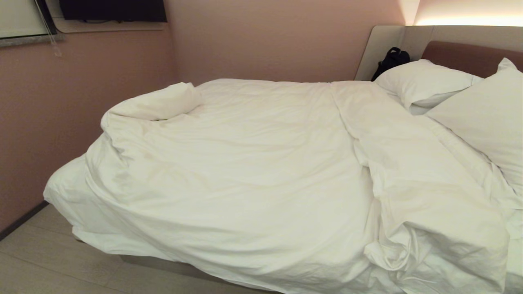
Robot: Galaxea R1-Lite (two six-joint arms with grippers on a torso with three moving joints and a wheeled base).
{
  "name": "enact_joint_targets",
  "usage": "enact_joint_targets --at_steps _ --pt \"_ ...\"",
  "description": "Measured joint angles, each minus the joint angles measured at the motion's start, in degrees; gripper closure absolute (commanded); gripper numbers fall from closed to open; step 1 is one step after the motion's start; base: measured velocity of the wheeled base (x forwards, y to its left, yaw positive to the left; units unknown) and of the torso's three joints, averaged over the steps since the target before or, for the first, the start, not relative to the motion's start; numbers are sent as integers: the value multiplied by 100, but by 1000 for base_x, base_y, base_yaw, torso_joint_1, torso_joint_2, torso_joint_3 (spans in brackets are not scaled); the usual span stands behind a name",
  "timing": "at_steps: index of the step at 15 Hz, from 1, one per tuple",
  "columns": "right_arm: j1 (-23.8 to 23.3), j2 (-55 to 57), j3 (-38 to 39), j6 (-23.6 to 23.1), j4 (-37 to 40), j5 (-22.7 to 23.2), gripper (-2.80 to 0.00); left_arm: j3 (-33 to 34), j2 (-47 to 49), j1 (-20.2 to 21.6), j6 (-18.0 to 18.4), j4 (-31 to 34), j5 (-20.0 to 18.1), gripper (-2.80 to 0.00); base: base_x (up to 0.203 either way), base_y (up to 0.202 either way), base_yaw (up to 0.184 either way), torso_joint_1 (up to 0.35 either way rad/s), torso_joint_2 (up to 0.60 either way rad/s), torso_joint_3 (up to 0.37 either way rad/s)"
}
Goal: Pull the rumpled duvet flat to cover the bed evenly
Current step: Flatten the corners of the folded blanket
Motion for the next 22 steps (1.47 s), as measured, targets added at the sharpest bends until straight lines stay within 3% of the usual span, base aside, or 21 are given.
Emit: enact_joint_targets --at_steps 6,11,15,22 --pt "0 0 141 -1510 -457 -1329 0 -5 0 0 0 -2 0 0 0 0 0 0 0 0" --pt "0 0 263 -2346 -1068 -2034 0 -7 0 0 -2 0 1 0 0 0 0 0 0 0" --pt "0 0 361 -2563 -1176 -2190 0 -5 0 0 0 0 2 0 0 0 0 0 0 0" --pt "0 0 478 -2399 -1130 -2191 0 -2 0 0 -1 0 -2 0 0 0 0 0 0 0"
